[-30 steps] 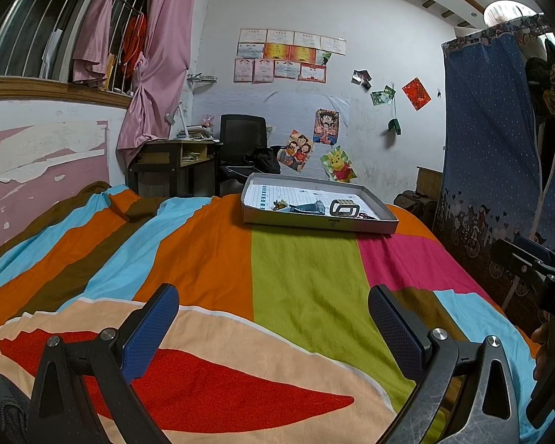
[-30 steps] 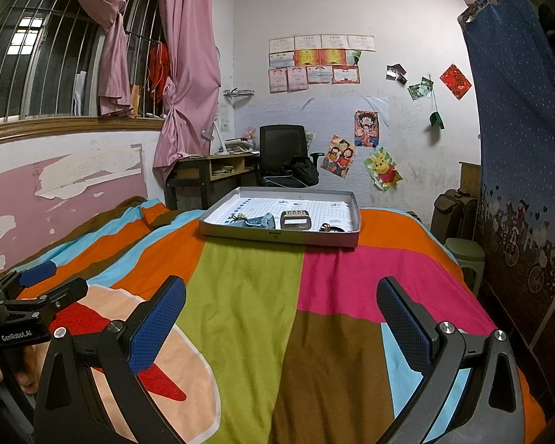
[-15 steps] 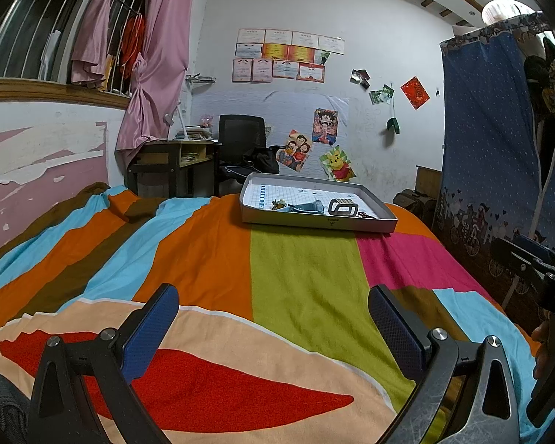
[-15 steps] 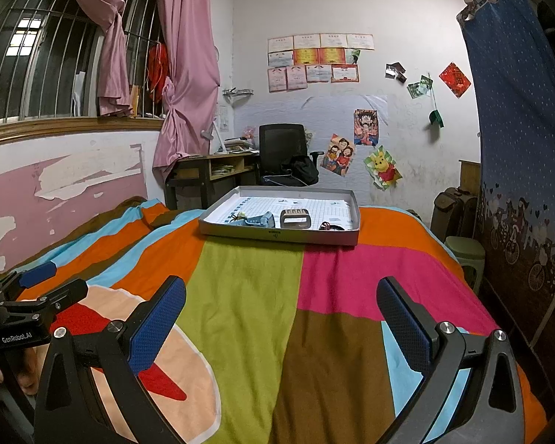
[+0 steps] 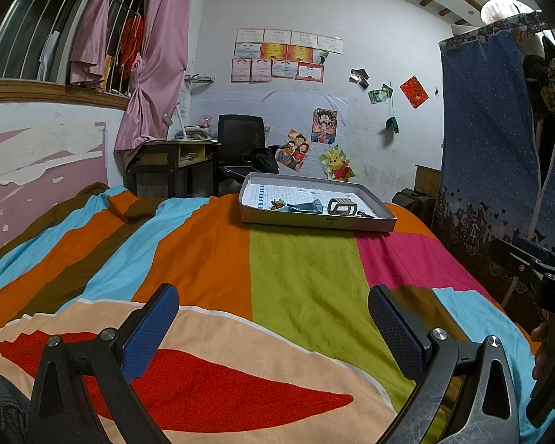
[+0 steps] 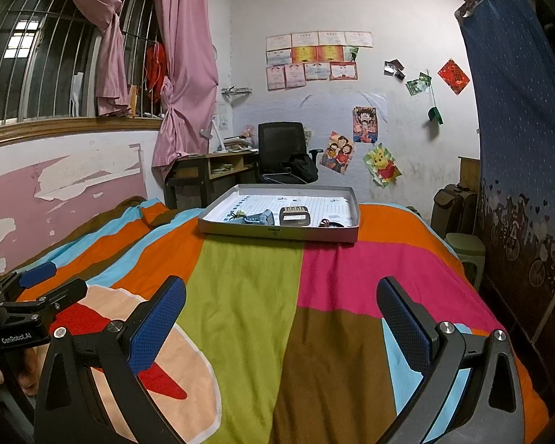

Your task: Organize jewelry

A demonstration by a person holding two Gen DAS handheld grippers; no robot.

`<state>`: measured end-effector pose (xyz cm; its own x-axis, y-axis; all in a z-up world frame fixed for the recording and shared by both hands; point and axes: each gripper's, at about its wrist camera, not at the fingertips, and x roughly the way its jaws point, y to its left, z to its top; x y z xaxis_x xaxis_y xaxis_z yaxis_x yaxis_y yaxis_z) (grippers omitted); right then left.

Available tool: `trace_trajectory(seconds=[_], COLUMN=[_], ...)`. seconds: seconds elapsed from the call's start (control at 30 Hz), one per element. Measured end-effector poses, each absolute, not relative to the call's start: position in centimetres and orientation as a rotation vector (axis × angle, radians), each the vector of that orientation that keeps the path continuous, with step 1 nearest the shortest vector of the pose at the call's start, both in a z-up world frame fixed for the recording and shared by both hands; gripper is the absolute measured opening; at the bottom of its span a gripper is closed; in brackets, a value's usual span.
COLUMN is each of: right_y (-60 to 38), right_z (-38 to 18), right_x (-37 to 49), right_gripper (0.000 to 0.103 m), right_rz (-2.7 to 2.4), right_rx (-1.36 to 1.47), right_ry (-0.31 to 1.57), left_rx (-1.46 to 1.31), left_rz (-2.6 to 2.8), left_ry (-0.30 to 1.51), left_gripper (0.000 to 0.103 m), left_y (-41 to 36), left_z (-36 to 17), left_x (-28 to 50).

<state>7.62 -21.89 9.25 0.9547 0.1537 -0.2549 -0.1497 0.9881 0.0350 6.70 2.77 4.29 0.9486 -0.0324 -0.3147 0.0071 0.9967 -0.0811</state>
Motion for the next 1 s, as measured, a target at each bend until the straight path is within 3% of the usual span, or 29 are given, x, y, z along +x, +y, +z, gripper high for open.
trace_trajectory(seconds=[1.0], right_y=[-21.82], right_z=[8.91], right_x=[7.55], right_gripper=[0.101], right_rz=[0.153], right_rx=[0.020], right_ry=[0.266], left_rx=[-0.016], left_rz=[0.014], left_ry=[0.320], left_gripper=[0.103], left_y=[2.22], left_z=[4.30], left_x=[6.27])
